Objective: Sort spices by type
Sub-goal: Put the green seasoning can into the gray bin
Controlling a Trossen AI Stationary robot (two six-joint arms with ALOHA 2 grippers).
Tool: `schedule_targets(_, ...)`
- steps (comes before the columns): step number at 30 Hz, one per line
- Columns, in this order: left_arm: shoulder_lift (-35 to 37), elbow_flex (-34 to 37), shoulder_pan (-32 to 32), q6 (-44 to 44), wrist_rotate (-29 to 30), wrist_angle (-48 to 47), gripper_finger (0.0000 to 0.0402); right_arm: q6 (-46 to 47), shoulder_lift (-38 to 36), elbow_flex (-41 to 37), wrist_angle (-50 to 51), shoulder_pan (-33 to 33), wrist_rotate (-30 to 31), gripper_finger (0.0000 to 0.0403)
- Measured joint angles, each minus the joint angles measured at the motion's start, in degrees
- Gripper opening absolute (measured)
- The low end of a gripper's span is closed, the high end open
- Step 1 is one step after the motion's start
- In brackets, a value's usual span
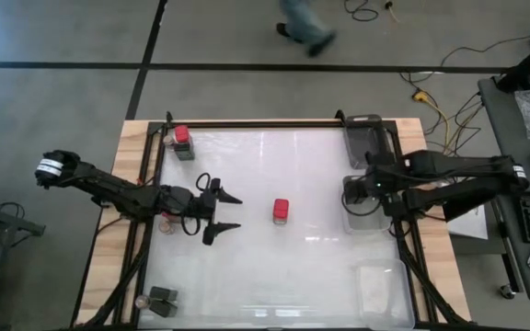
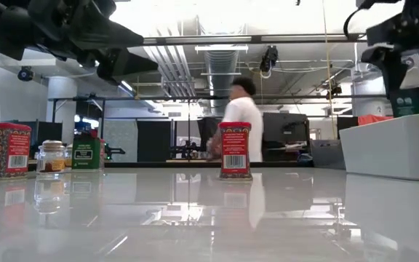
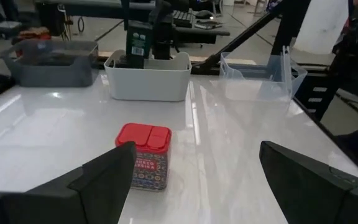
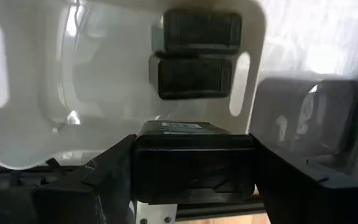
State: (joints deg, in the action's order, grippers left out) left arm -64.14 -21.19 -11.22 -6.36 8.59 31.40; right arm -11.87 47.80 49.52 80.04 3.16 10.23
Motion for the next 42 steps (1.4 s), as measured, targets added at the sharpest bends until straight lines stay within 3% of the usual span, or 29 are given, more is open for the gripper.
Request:
schedule_targets(4,0.0,0.0,0.4,1.2,0.1,0.1,0.0327,-2.0,0.0,-0.9,-1.8,3.0,-0.7,0.0273)
schedule_targets(14,0.0,0.0,0.6,1.2,0.0,0.4,0.0327,-4.7,3.3,-1.0,-5.6,11.3,-9.4,0.0278)
schedule_targets(31,-0.4,0.0,0.6,1.4,-0.1,0.4,0.0327,-6.2,3.7,-1.3,-8.1,17.7,-10.3,0.0276)
schedule_targets(42,-0.8,0.0,0.6,1.7,-0.1,0.8,0.0327,-4.5,3.7,-6.4,-8.5,18.6,-13.3,0.0282)
